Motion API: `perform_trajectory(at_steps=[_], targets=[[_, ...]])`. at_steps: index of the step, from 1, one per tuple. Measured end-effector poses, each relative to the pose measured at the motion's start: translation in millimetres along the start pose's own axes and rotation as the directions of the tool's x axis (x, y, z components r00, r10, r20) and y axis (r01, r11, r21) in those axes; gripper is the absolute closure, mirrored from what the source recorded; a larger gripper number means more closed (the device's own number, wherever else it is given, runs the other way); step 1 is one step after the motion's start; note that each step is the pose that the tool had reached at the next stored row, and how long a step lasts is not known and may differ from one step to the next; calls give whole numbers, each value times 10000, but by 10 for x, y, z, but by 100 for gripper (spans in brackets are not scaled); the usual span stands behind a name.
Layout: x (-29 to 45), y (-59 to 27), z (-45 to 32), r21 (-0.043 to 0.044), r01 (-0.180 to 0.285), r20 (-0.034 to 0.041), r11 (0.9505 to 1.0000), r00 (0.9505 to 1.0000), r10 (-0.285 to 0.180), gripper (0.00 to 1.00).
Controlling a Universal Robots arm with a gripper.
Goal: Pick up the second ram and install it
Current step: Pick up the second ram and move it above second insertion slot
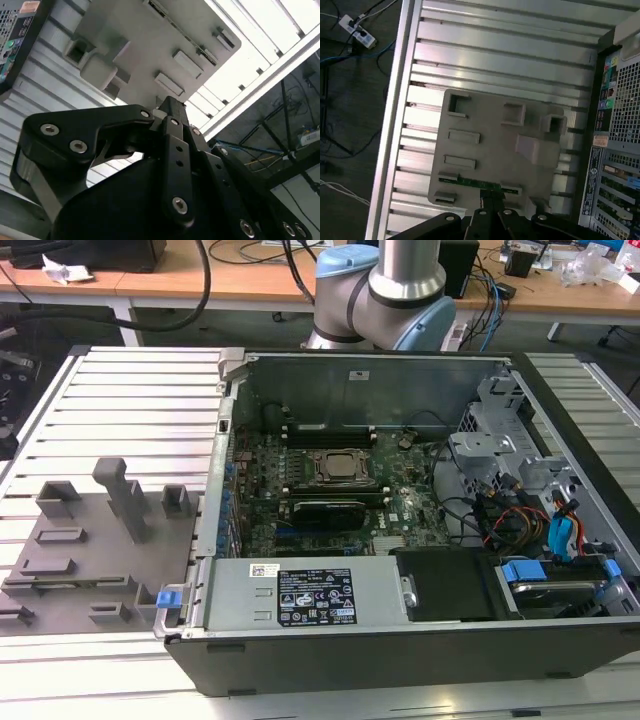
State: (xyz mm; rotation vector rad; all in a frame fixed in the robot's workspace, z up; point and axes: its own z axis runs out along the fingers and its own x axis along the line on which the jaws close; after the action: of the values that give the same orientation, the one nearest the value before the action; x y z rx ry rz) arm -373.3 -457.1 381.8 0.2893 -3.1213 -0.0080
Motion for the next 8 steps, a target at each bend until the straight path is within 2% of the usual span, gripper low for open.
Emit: perform_trajectory(at_steps=[1,3,4,5,7,8], targets=[[0,0,0,3,442,-2,9990,9990,-442,89],[0,0,0,6,892,-5,9960,9960,-892,89],[0,0,0,9,1396,-9,9902,9902,-1396,89],[0,0,0,11,1922,-12,9814,9814,-1922,89],[0,0,0,14,2380,-15,9713,9713,-2380,89],[0,0,0,16,2722,-18,9622,9622,-2722,89]])
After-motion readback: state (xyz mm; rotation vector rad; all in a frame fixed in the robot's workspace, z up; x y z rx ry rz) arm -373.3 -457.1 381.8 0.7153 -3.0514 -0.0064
